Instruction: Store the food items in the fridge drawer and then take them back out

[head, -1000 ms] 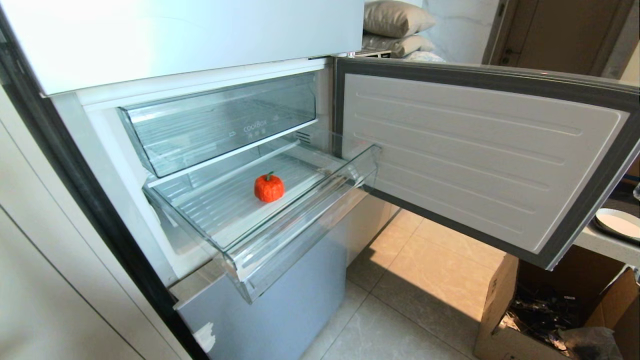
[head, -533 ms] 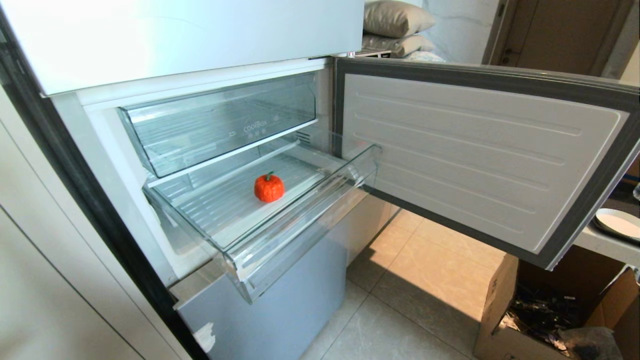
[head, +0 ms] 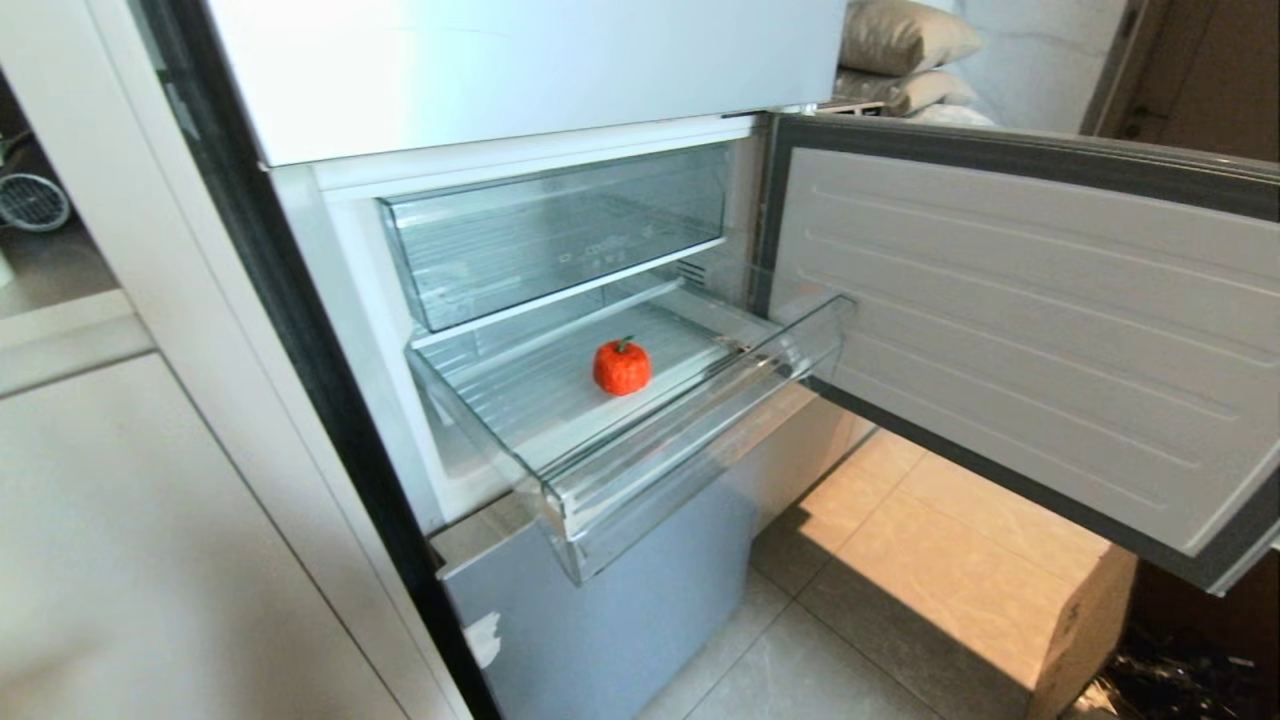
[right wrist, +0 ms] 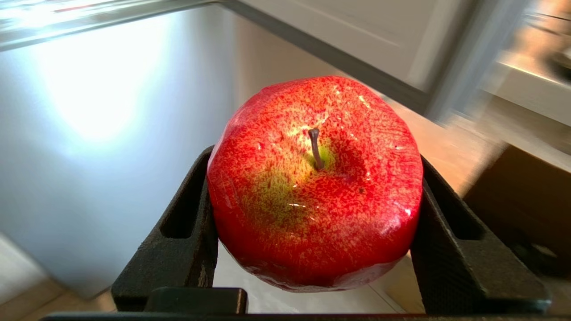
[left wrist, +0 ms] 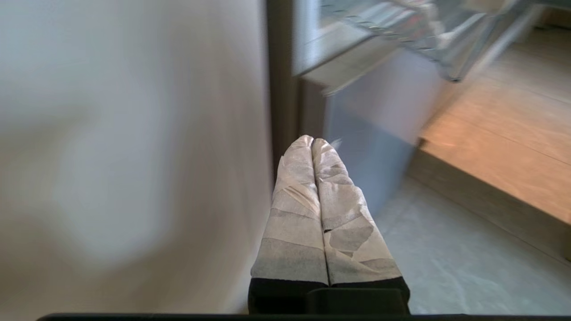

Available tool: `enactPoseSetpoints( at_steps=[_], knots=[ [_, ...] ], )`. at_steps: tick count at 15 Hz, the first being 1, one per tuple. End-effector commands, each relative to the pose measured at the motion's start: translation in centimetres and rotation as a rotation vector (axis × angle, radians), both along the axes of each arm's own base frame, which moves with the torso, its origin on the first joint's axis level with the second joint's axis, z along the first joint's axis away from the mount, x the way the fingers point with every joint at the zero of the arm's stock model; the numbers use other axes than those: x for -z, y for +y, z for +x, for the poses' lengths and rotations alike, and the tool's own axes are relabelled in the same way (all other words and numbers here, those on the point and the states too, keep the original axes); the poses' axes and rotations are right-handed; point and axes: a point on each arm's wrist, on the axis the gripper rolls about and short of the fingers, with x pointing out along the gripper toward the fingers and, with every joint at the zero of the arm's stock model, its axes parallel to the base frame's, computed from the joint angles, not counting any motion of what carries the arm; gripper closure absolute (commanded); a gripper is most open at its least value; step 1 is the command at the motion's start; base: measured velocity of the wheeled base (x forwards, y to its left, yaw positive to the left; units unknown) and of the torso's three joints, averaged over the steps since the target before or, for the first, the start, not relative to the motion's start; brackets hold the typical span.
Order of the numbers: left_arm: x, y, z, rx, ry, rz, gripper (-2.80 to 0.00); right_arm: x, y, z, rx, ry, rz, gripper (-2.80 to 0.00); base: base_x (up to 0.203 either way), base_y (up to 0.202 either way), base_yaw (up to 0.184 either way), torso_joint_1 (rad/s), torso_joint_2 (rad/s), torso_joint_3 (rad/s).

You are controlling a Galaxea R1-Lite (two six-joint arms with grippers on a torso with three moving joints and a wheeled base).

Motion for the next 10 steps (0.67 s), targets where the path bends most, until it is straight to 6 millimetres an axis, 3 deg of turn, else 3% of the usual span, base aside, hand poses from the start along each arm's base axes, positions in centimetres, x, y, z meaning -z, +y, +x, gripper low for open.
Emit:
enactPoseSetpoints(
  at_steps=[1, 10],
  knots=[
    [0.0, 0.0, 0.0, -0.001, 0.0, 0.0, 0.0, 0.03, 0.0, 0.02, -0.002, 0.002, -0.001, 0.0, 0.006, -0.006, 0.174, 0.007, 0.01, 0.005],
    [0.0, 0.0, 0.0, -0.001, 0.0, 0.0, 0.0, 0.04, 0.0, 0.02, -0.001, 0.002, 0.002, 0.0, 0.002, -0.007, 0.176, 0.004, 0.0, 0.003]
  ],
)
